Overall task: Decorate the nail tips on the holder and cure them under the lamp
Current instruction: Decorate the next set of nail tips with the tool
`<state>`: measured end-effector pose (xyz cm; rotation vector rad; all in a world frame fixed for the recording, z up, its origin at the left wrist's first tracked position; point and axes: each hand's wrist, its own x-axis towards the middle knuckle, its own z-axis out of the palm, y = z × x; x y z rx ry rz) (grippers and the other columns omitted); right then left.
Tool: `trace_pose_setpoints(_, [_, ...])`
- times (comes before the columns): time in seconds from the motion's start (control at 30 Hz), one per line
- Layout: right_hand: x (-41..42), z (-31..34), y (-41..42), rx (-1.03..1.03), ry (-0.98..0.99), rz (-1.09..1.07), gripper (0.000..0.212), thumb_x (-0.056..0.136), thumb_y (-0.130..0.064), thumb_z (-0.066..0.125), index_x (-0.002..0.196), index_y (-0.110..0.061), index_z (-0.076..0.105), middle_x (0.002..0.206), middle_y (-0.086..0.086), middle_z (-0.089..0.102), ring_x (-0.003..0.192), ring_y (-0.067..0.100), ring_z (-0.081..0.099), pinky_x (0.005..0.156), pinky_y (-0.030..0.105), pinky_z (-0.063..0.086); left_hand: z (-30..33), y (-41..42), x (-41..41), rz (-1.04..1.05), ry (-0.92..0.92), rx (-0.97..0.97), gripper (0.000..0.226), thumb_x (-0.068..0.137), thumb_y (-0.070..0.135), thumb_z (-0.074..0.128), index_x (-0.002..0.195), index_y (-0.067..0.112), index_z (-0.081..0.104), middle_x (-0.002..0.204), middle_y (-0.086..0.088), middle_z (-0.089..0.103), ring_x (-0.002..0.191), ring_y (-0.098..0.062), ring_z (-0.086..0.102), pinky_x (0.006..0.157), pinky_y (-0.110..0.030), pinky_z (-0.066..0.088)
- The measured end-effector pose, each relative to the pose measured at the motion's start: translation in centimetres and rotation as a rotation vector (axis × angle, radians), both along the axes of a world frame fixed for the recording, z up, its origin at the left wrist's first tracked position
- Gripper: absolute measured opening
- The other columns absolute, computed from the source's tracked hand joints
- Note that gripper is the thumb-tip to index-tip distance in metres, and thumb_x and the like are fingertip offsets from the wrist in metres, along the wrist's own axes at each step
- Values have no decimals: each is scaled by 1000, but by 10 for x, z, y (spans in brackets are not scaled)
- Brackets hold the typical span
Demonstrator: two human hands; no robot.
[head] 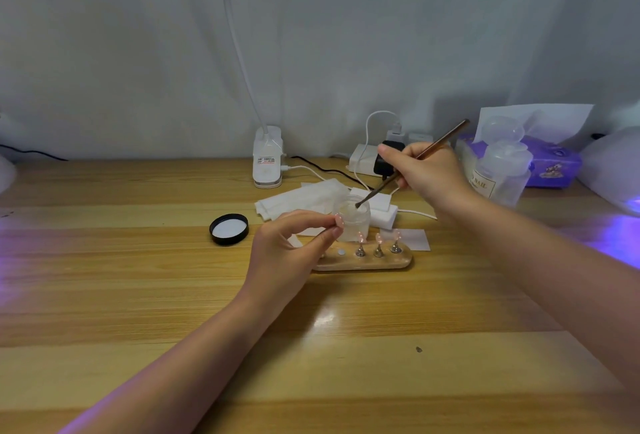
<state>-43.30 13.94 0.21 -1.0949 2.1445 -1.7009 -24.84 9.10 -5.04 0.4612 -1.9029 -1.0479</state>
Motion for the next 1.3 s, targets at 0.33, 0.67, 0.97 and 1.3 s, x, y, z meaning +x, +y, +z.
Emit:
trace_pose_setpoints(0.33, [-10,-6,15,-1,-86,-89,32,87,-34,60,59,-18,54,54,-4,53,56,7,50,71,28,44,1,2,2,4,-10,9,15,73,20,70,84,29,69,83,24,68,90,6,61,80,-8,42])
trace_pose_setpoints(0.67, [35,-38,49,-383,151,118,35,89,-48,38,80,-25,63,65,-7,66,63,3,62,55,15,46,0,0,1,1,-22,-32,19,75,10,71,84,26,69,85,13,69,86,1,61,78,-11,44])
trace_pose_setpoints(0.97, [56,-59,57,-415,596,141,57,96,-46,29,73,-11,66,71,-10,61,72,6,56,72,43,43,-1,0,0,21,-42,-35,23,75,12,70,83,33,68,85,15,67,86,-4,62,77,-21,49])
trace_pose_setpoints(1.3, [57,-63,54,-444,614,178,60,99,-42,25,68,-11,67,67,-13,59,70,-2,53,73,39,40,-2,0,0,24,-46,2,17,72,21,68,87,31,68,87,12,68,88,-9,62,76,-35,53])
